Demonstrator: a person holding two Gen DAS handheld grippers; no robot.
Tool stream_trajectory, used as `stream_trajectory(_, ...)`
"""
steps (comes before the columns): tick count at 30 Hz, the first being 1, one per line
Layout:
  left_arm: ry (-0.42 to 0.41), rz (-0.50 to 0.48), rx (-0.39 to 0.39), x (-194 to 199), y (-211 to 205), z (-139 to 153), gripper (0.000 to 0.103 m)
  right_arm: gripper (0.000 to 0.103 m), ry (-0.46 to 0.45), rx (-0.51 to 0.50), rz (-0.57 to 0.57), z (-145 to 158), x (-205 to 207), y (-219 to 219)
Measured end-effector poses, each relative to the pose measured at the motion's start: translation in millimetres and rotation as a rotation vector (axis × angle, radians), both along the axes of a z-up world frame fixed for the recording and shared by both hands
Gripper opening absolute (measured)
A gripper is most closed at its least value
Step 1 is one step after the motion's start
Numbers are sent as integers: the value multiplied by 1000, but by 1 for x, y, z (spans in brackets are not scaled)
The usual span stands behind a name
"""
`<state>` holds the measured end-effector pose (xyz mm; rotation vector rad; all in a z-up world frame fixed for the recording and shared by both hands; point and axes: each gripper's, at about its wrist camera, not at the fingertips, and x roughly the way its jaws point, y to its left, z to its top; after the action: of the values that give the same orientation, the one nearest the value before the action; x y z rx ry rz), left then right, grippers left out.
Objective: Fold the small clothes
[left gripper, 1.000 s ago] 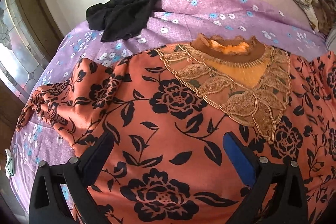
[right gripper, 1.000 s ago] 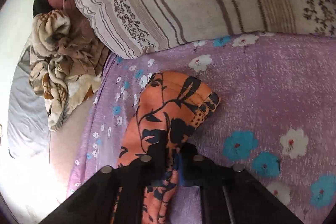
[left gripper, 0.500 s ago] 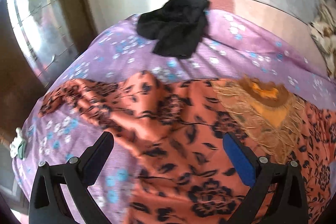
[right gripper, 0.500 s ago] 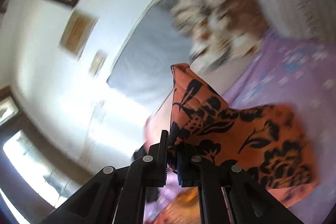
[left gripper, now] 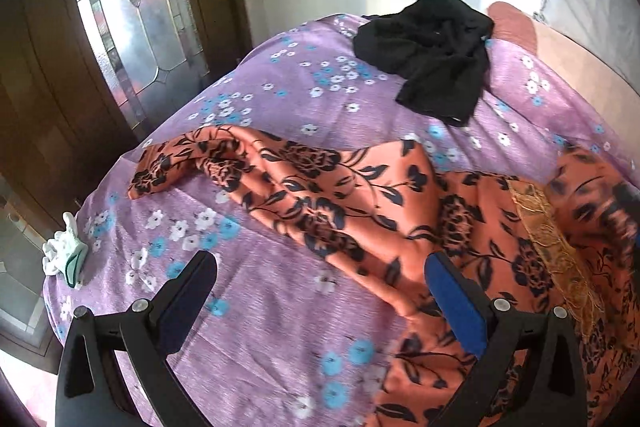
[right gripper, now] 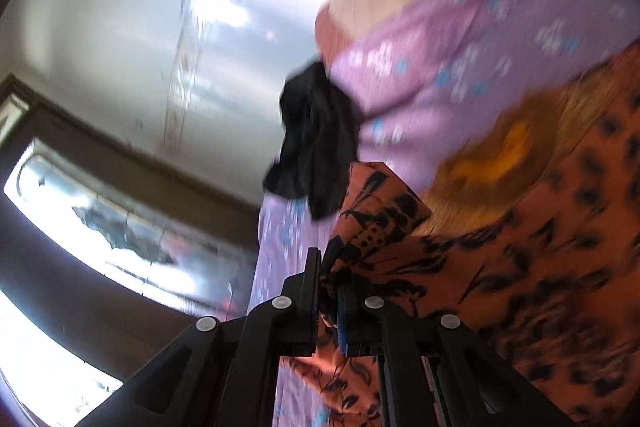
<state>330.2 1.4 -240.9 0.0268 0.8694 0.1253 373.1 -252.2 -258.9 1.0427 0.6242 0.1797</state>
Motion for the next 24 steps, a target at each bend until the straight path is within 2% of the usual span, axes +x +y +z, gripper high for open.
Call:
stream_trajectory(3, 0, 13, 2, 5, 4, 0, 103, 13, 22, 2, 95, -23, 9, 34)
stream_trajectory(5, 5, 20, -7, 8, 5, -1, 103, 33, 64, -1, 159, -33, 13, 55)
stream_trajectory(6, 9, 23, -15, 10, 6, -1, 103, 63, 70, 16, 185, -36, 13, 60)
stream_trajectory(7, 12, 26, -21, 11, 7, -1, 103, 86, 63, 61, 203, -38, 13, 62)
stream_trajectory(9, 12, 34, -30, 12, 8, -1, 103, 87, 26, 100, 177, -32, 4, 51)
stream_trajectory(12, 9, 41, -38, 12, 6, -1, 103, 85, -21, 34, 142, -11, -3, 35)
stream_trajectory(14, 13, 33, -37, 13, 1, -2, 103, 74, 12, -61, 75, -1, -8, 17)
stream_trajectory(16, 22, 13, -26, 14, -8, -6, 103, 56, 65, -124, 20, -8, -16, -1)
stream_trajectory(18, 42, -18, -8, 16, -21, -13, 103, 49, 137, -148, -43, -15, -27, -21)
stream_trajectory(22, 92, -89, 67, 20, -57, -33, 103, 48, 253, -157, -184, -43, -39, -63)
stream_trajectory(24, 126, -136, 110, 22, -78, -47, 103, 48, 315, -167, -219, -57, -40, -79)
